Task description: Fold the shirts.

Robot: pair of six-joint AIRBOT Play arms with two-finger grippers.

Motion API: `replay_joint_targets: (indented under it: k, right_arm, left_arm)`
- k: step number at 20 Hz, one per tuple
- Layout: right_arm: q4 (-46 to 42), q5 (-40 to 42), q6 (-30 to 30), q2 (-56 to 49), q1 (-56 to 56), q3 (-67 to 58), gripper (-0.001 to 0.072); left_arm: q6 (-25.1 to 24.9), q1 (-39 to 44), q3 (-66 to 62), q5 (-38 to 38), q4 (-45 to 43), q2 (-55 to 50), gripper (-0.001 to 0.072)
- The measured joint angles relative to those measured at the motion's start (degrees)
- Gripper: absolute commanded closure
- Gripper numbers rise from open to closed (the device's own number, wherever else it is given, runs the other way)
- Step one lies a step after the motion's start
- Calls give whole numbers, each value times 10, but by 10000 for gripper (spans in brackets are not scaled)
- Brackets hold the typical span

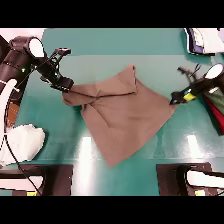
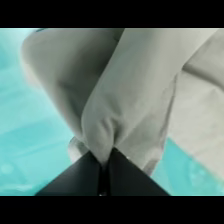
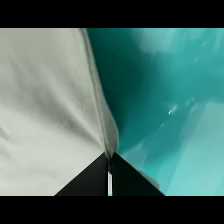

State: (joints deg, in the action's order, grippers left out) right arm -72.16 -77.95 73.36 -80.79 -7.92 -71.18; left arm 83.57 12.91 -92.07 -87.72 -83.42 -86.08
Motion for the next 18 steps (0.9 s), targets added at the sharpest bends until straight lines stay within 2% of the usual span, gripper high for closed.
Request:
replay_joint_targets:
  k: [5, 9, 10, 11, 12, 13, 15, 18]
  right_arm:
    - [-9, 57, 19, 6, -16, -138, 696]
    - [16, 99, 24, -12, -17, -236, 695]
    - [24, 104, 25, -20, -16, -257, 653]
    - [32, 106, 26, -29, -12, -275, 390]
    - [39, 105, 26, -38, -6, -292, 182]
    - [45, 99, 25, -45, -2, -306, 187]
    - [50, 75, 26, -54, 1, -319, 265]
    - [48, 13, 30, -50, -16, -293, 265]
  left_arm:
    - [0, 0, 101, -8, 63, 57, 677]
    - [3, 15, 242, 34, 137, 131, 677]
    - [7, 27, 275, 47, 150, 149, 676]
    - [10, 40, 301, 61, 159, 161, 676]
    - [13, 55, 320, 71, 167, 172, 677]
    - [15, 71, 336, 80, 176, 181, 676]
    - [17, 95, 354, 101, 191, 191, 676]
    - [19, 111, 367, 131, 210, 198, 676]
